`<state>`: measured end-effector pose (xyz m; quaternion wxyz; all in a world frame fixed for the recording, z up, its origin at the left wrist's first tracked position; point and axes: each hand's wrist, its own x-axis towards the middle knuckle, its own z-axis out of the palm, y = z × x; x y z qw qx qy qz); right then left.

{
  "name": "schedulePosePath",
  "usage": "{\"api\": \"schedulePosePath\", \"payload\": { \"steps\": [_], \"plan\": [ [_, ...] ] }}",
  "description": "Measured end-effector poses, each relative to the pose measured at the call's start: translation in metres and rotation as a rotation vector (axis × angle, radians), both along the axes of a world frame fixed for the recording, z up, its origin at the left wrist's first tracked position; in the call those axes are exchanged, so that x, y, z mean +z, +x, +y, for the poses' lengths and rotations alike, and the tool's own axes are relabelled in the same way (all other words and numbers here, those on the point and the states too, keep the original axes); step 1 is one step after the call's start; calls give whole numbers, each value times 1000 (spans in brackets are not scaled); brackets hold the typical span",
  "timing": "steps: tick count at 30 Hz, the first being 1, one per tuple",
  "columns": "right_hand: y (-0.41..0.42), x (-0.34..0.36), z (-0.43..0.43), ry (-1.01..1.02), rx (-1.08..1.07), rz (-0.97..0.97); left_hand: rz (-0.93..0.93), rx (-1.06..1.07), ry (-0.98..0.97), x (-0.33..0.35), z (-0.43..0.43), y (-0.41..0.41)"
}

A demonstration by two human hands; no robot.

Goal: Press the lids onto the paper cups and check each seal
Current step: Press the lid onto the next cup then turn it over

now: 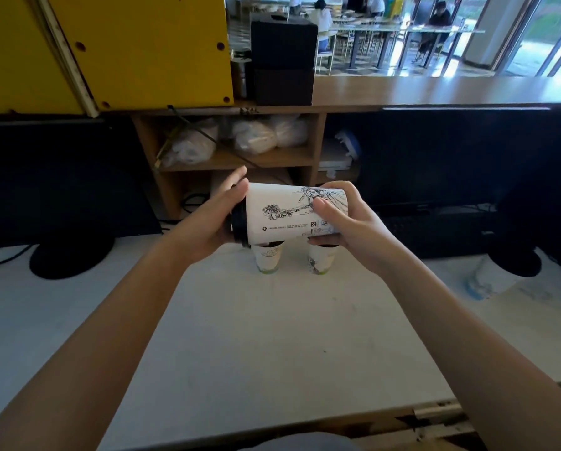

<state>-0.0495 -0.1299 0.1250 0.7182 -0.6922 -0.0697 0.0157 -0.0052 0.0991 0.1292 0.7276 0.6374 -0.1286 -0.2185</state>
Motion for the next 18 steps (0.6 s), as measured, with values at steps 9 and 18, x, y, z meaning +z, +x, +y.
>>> {"api": "schedulePosePath", "payload": {
  "steps": [9,18],
  "plan": [
    [1,-5,-7,-184,87,-170,118,-4,-31,2,-5,7],
    [19,2,-13,47,117,396,-516,113,291,3,-9,1]
  ]
}}
